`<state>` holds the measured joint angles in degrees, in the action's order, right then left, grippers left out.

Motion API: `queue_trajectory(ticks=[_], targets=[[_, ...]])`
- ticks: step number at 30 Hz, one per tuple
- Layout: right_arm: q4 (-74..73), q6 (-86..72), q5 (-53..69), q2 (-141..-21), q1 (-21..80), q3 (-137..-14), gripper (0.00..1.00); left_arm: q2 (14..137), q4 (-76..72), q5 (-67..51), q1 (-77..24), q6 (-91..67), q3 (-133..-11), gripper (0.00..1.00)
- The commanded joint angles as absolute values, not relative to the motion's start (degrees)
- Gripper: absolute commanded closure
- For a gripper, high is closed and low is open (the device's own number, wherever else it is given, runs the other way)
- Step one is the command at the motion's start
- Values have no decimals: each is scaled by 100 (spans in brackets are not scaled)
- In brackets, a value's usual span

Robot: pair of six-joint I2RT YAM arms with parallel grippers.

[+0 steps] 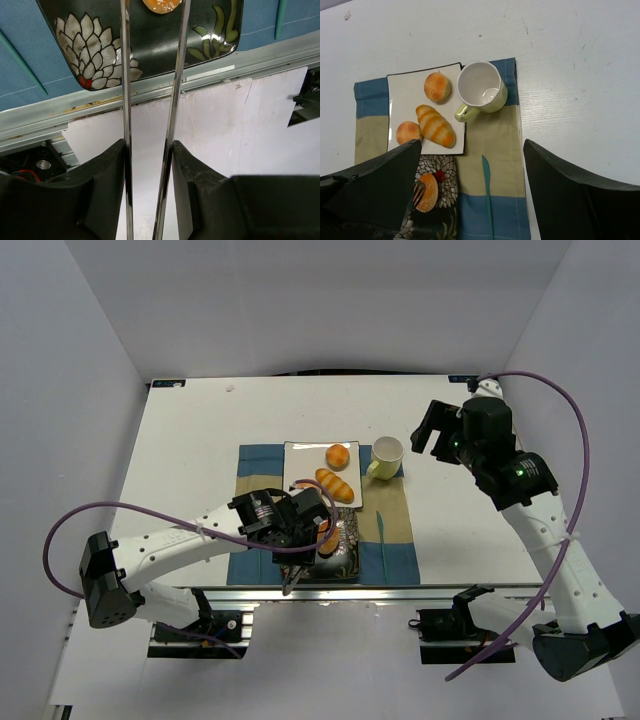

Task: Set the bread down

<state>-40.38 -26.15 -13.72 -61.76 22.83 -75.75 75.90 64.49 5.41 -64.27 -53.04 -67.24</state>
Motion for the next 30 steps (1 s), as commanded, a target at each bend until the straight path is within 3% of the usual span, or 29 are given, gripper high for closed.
queue_trajectory(ticks=[1, 22, 26, 28, 30], targets=[[-3841, -2628, -1345, -6073, 2259, -7506, 11, 7392, 6512, 694, -6469, -5370, -6969, 50], [-3709, -2672, -1187, -6108, 2250, -7383, 11, 7119, 7268, 1203, -6469, -5827, -8130, 50], [-3700, -2672, -1187, -6100, 2250, -7348, 11, 7075, 7829, 1887, -6451, -6370, -8393, 52], [-3683, -2689, -1152, -6091, 2250, -7321, 11, 7101, 8067, 2318, -6460, -6626, -8821, 61], [-3683, -2716, -1108, -6100, 2250, -7313, 11, 6988, 8051, 2914, -6451, -7054, -9122, 60]])
